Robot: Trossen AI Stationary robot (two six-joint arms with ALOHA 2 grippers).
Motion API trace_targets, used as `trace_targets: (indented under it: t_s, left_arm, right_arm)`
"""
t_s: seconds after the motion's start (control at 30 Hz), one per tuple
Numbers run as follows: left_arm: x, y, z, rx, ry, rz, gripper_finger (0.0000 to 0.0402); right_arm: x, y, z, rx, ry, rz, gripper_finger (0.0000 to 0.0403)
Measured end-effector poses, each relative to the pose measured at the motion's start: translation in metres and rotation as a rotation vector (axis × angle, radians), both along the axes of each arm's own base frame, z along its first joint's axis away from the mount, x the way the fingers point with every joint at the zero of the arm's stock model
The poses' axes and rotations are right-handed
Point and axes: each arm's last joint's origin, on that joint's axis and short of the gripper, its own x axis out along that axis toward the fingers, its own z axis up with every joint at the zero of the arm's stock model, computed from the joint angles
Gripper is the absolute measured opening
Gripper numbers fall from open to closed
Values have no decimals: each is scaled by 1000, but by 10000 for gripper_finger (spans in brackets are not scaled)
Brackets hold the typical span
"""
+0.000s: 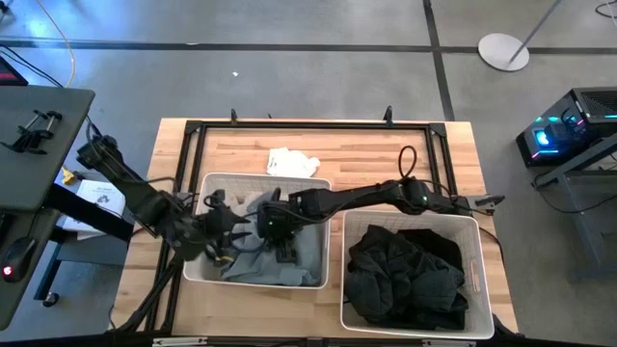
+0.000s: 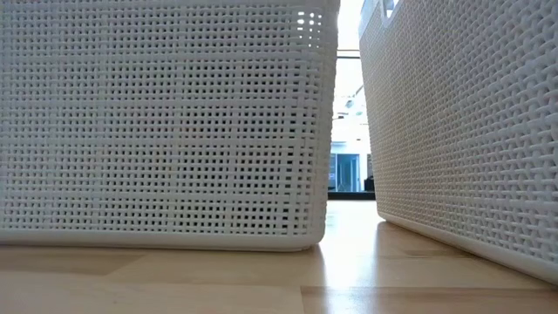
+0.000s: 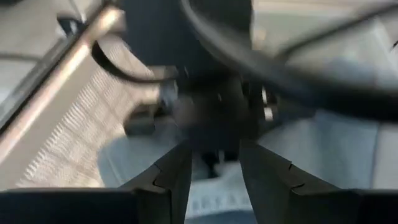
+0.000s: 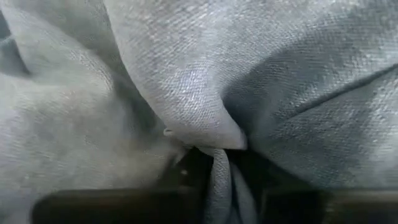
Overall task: Sort clothes
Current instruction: Put the blue pants into the left white laundry bin
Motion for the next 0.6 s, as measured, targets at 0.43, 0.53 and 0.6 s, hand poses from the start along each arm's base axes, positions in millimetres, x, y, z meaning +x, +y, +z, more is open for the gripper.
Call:
trace_targets:
  t_s: [0.43, 0.53, 0.6]
  left_arm:
    - [3, 0, -3, -17, -39, 118, 119]
    - [7, 3, -3, 16, -74, 175, 119]
    - [12, 6, -6, 25, -64, 197, 117]
  right_arm:
    - [-43, -24, 100, -72, -69, -93, 218]
    - [-60, -20, 124, -146, -104, -127, 220]
    - [-73, -14, 138, -184, -115, -137, 220]
